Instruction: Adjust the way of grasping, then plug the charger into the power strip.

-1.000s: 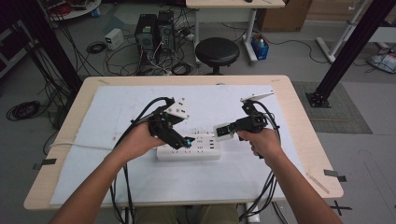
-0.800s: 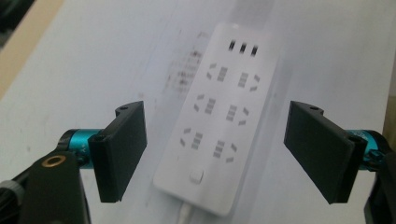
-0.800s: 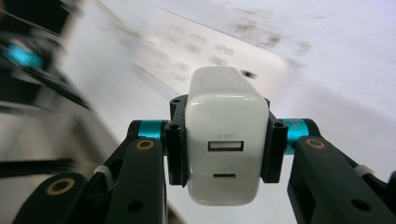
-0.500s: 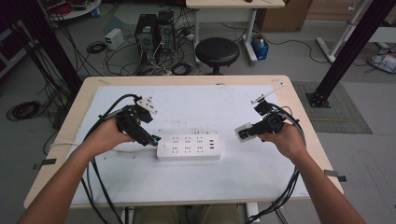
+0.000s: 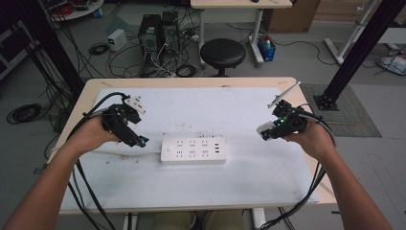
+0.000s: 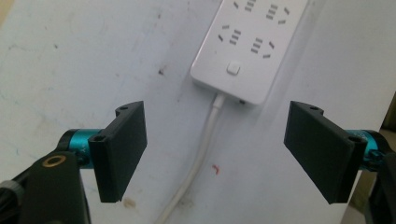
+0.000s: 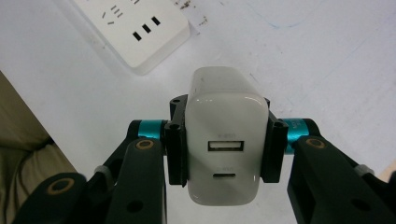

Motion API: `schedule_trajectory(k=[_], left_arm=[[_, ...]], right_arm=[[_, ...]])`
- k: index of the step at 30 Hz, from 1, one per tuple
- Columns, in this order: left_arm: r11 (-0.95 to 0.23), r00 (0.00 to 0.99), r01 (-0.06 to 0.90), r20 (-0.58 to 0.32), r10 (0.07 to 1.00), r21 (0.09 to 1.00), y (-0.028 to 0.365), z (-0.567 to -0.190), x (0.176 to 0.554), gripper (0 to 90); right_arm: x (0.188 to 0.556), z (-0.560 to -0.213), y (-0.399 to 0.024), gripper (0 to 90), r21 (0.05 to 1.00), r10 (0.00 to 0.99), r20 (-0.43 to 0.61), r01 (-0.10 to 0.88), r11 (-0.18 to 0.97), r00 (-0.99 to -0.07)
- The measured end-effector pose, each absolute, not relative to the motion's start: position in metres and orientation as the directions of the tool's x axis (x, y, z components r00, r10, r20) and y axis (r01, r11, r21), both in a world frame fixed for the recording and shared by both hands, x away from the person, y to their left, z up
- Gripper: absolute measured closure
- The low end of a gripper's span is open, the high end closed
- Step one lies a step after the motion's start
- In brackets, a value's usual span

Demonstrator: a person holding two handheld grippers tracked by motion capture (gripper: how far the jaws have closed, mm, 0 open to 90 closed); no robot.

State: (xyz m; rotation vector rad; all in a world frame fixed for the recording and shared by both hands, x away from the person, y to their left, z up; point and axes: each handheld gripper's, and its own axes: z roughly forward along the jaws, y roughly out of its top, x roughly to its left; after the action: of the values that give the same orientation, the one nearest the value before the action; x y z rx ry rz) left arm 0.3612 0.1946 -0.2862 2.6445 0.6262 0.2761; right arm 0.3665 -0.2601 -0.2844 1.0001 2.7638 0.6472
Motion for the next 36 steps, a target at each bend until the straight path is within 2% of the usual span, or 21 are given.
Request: schedule_trajectory(k=[3,11,18,23,31,36], left_arm=[[-0.803,0.861,0.418,0.097,0.499,0.425,0.195,-0.287,0.361,21.3],[-0.804,0.858,0.412,0.114,0.5,0.428,0.202,-0.287,0.357,21.3],[-0.813,0.868,0.407,0.102,0.486,0.417,0.208,-0.293,0.355,21.3],[-0.8,0.854,0.423,0.106,0.509,0.425,0.215,-0.298,0.355,21.3],[-0.798,0.847,0.418,0.133,0.515,0.434,0.222,-0.303,0.353,21.2],[-0.827,0.864,0.398,0.142,0.484,0.398,0.219,-0.313,0.352,21.3]], right_arm=[[0.364,-0.284,-0.261,61.7,0.424,0.619,0.014,0.566,0.707,-0.785],[0.361,-0.282,-0.251,61.7,0.423,0.575,0.006,0.523,0.74,-0.818],[0.367,-0.276,-0.231,61.7,0.435,0.561,0.006,0.507,0.744,-0.828],[0.374,-0.269,-0.208,61.7,0.454,0.541,0.016,0.488,0.745,-0.841],[0.386,-0.267,-0.161,61.7,0.419,0.43,0.006,0.393,0.819,-0.903],[0.399,-0.287,-0.124,61.7,0.331,0.333,-0.024,0.307,0.892,-0.943]])
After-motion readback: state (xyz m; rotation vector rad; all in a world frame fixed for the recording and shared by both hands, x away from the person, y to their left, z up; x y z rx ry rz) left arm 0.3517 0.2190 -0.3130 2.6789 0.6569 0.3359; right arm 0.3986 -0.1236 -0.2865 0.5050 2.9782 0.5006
